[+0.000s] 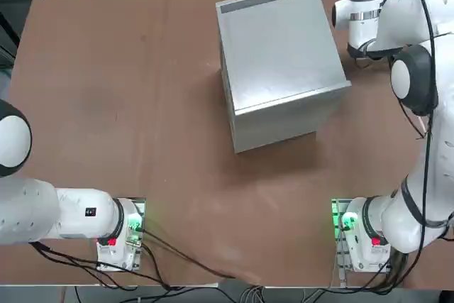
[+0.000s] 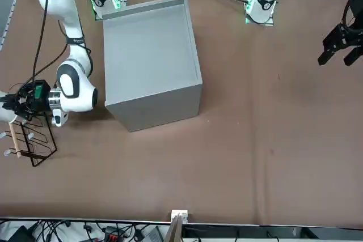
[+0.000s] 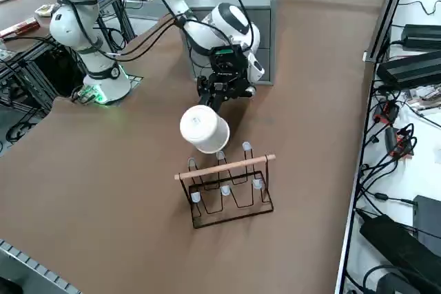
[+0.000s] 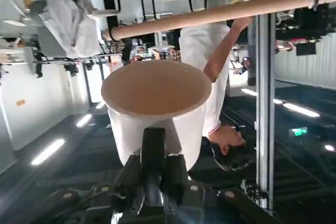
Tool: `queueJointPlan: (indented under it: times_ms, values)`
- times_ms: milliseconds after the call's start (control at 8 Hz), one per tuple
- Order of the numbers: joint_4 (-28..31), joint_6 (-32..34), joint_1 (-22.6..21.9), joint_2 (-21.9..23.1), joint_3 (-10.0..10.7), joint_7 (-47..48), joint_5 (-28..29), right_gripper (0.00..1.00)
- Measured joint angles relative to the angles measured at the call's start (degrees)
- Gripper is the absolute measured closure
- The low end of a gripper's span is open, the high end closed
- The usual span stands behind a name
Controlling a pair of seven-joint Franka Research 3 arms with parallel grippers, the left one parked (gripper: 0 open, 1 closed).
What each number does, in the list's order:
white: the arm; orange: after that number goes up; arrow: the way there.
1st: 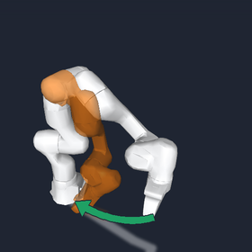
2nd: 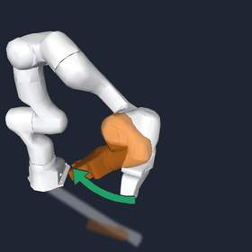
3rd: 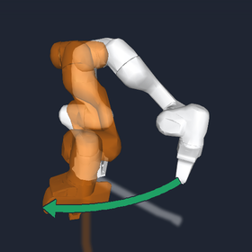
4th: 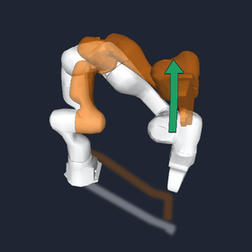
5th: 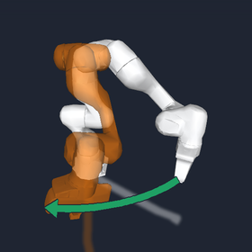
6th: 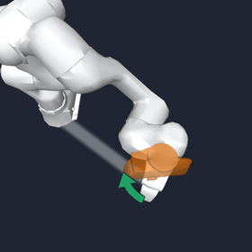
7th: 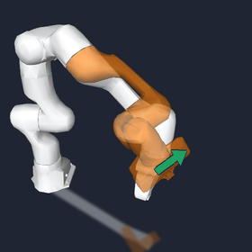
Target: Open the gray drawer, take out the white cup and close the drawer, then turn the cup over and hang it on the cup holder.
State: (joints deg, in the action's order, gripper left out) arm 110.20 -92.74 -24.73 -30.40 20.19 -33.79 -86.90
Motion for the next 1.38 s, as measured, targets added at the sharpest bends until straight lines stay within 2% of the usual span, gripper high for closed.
queueJointPlan:
  times_ms: [1375]
  values:
    - [0.82, -3.74, 0.03, -4.74, -0.01, 5.77, -1.47, 0.80]
